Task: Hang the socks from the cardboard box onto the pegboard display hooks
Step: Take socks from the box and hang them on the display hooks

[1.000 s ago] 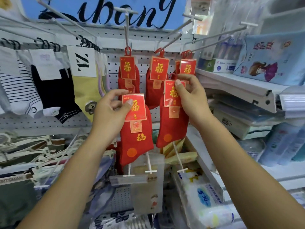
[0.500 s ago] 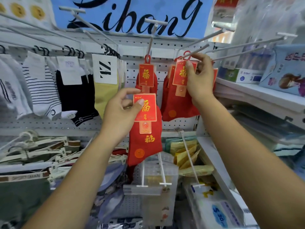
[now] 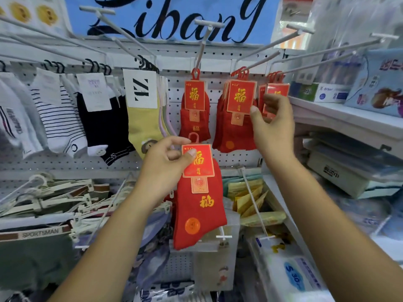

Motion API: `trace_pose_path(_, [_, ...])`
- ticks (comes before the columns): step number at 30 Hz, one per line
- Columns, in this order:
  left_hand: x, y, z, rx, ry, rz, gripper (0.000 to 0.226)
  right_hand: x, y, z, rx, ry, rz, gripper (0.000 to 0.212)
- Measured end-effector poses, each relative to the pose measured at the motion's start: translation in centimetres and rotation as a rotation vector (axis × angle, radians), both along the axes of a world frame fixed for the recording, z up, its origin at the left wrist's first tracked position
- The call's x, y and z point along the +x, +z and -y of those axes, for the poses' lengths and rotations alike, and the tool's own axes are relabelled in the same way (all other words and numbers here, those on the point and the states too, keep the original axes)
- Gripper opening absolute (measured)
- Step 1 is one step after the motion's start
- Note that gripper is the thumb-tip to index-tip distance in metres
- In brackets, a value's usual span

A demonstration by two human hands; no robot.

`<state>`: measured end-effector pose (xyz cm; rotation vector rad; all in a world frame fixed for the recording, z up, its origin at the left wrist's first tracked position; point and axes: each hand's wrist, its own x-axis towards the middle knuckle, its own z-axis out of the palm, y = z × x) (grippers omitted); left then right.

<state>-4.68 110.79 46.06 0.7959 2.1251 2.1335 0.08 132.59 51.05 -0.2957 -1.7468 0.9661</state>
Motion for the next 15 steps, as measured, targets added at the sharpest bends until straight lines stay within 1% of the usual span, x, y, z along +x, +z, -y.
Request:
trace_pose_path(2, [0.4,-0.7,-0.4,-0.025,-0.026,0.010,0.015,1.9,-1.8,1.2,-0.023,0.059,0.017,0.023])
trace_pose_path(3, [0.7,-1.0,-0.6,-0.029,-0.032,0.009,0.014,2.8,-2.6,1.9,-0.044,0.111,0.055,0.020])
trace_pose_path(7, [1.9,-1.4,-1.9,-0.033,-0.096,0.018,0.016,5.2,-5.1,3.1,-0.199,0.345,0.310,0.025])
trace_pose_path(9, [2.4,-1.4,-2.8,-0.029,-0.122,0.012,0.017,6.0,-5.8,2.9,-0.299,0.472,0.388,0.026])
trace_pose_path(11, [2.9,-1.5,-3.8,-0.022,-0.140,0.008,0.016,6.7,-6.2,2.2,-0.378,0.569,0.396,0.024])
trace_pose_path(15, [3.8,-1.6,-5.2,-0.027,-0.148,-0.014,0.013,7.7,-6.3,0.9,-0.395,0.597,0.347,0.019])
